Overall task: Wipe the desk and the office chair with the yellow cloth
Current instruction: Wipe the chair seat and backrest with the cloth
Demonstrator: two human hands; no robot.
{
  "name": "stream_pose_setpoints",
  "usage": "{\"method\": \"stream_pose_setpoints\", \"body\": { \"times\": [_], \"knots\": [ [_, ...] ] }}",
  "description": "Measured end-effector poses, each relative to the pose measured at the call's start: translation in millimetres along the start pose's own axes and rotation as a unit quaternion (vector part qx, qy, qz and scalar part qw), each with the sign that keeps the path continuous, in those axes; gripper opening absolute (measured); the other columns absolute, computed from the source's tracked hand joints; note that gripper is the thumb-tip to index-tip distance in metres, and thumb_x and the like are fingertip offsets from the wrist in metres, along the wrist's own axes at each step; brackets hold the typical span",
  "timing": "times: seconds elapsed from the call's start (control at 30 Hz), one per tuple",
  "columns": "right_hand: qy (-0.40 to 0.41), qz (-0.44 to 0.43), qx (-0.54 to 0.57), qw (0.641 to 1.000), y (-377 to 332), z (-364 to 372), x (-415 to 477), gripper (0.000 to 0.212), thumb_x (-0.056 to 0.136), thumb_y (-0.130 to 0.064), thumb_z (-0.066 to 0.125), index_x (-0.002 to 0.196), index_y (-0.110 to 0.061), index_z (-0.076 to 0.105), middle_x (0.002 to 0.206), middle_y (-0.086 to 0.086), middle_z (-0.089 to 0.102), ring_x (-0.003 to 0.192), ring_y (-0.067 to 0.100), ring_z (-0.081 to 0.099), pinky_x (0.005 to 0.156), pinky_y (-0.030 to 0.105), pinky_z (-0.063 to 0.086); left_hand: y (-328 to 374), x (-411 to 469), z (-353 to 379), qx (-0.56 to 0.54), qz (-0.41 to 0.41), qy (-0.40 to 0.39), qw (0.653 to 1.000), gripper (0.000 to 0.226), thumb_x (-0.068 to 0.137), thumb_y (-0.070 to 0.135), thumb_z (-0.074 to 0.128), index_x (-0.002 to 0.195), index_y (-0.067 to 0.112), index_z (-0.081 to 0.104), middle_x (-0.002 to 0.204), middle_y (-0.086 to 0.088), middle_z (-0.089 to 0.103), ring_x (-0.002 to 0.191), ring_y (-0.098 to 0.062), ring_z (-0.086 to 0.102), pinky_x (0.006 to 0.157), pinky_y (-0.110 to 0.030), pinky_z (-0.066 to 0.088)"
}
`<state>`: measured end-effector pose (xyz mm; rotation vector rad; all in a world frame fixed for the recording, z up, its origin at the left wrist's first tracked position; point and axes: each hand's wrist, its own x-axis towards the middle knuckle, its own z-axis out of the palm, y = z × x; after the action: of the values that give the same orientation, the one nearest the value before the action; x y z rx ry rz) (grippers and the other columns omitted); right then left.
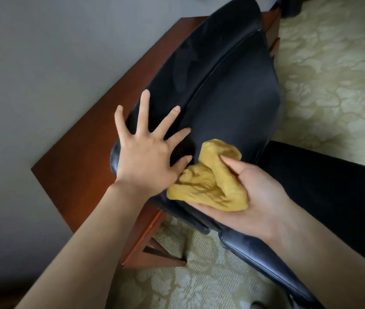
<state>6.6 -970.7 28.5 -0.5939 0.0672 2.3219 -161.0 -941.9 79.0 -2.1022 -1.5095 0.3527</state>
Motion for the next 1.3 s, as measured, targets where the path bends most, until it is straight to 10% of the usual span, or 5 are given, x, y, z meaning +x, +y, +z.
{"method": "stream_pose_setpoints", "body": {
  "times": [0.23,0.47,0.8,0.93,1.3],
  "knots": [
    [0.133,-0.282,-0.119,0.943,-74.9,-59.9,16.5,0.041,0.098,-0.034,0.043,0.136,-0.020,0.048,0.129,0.002,0.059,0.116,0.017,0.058,0.100,0.041,0.045,56.8,38.0,7.8,0.001,0.079,-0.021,0.997,0.063,0.090,0.055,0.042,0.147,0.032,0.032,0.161,-0.004,0.001,0.146,-0.035,-0.011,0.107,-0.069,-0.011],
    [0.190,-0.356,-0.380,0.832,-126.5,-99.8,94.2,0.045,0.099,-0.040,0.037,0.144,-0.039,0.031,0.141,-0.016,0.040,0.125,0.002,0.037,0.104,0.022,0.026,110.9,140.7,37.6,0.035,0.129,-0.025,0.991,0.066,0.094,0.056,0.023,0.151,0.031,0.003,0.159,-0.001,-0.018,0.143,-0.031,-0.025,0.103,-0.065,-0.019],
    [0.230,-0.525,-0.551,0.606,-213.6,-108.7,194.6,0.055,0.101,-0.039,0.025,0.151,-0.026,0.006,0.159,-0.007,-0.005,0.144,0.015,-0.018,0.117,0.046,-0.009,120.7,188.5,58.9,0.031,0.105,0.023,0.994,0.071,0.091,0.050,0.024,0.151,0.014,0.018,0.160,-0.009,0.005,0.147,-0.031,-0.008,0.116,-0.054,-0.009],
    [0.293,-0.539,-0.469,0.636,-216.2,-116.2,210.8,0.058,0.098,-0.041,0.021,0.151,-0.021,0.009,0.160,-0.003,0.001,0.145,0.014,-0.010,0.117,0.039,-0.010,121.3,189.9,63.9,0.051,0.106,0.023,0.993,0.074,0.090,0.054,0.031,0.151,0.013,0.021,0.160,-0.012,0.008,0.147,-0.032,-0.004,0.116,-0.055,-0.005],
    [0.351,-0.254,-0.218,0.875,-193.8,-204.8,216.3,0.057,0.099,-0.054,0.016,0.151,-0.032,0.012,0.155,-0.003,0.024,0.141,0.020,0.025,0.117,0.039,0.017,121.2,182.4,69.0,0.083,0.088,0.027,0.992,0.080,0.088,0.059,0.028,0.153,0.015,0.011,0.160,-0.012,-0.001,0.146,-0.034,-0.008,0.114,-0.056,-0.009]
  ]
}}
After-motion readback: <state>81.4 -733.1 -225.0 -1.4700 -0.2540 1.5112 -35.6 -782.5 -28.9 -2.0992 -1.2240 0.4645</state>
